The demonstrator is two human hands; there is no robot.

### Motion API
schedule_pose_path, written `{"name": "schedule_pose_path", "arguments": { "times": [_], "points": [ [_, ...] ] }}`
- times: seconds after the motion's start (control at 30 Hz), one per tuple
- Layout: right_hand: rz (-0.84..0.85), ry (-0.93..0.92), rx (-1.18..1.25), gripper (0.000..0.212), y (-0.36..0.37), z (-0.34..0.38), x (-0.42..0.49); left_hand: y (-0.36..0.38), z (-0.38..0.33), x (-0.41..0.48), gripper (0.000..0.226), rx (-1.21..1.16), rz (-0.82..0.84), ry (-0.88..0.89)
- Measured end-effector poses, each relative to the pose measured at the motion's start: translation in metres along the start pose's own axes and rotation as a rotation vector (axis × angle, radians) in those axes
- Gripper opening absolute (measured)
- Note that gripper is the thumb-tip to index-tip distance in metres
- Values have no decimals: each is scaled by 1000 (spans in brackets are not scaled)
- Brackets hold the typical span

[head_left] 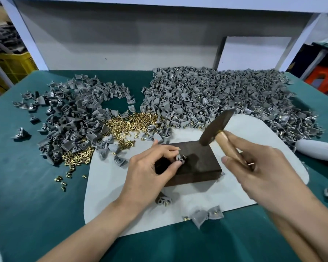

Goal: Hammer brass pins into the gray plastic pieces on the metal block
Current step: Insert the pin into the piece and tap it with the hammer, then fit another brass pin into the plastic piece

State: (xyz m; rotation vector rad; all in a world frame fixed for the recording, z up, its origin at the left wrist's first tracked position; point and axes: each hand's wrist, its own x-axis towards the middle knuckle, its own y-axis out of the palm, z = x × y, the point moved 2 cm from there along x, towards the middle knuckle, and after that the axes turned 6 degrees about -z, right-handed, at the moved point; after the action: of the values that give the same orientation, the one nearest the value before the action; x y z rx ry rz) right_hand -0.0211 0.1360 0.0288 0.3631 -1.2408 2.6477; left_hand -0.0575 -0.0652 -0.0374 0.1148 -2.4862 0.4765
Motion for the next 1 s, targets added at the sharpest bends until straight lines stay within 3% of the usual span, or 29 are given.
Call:
{"name": "schedule_pose_path", "arguments": {
  "times": [0.13,0.23,0.3,0.4,0.5,0.6,0.7,1.0],
  "points": [
    [-151,118,-260,47,-5,-40,17,-3,-4,0,30,57,24,53],
    [-60,192,-554,59,2,-64,24,-4,-2,-1,39,87,1,115],
    [38,206,-620,57,9,-67,24,-4,-1,-1,35,82,-13,101],
    [50,221,-652,46,6,-58,27,-3,-1,-1,19,74,-31,98],
    [-81,-7,-437,26,4,-23,33,-5,1,0,17,31,-49,56],
    [119,-178,-221,17,27,28,37,-7,4,2,22,-34,-81,-57],
    [321,-185,-318,20,55,44,40,-7,5,1,23,-113,-97,-189],
    [315,-172,-369,12,59,41,41,-3,6,7,19,65,5,-141]
  ]
}}
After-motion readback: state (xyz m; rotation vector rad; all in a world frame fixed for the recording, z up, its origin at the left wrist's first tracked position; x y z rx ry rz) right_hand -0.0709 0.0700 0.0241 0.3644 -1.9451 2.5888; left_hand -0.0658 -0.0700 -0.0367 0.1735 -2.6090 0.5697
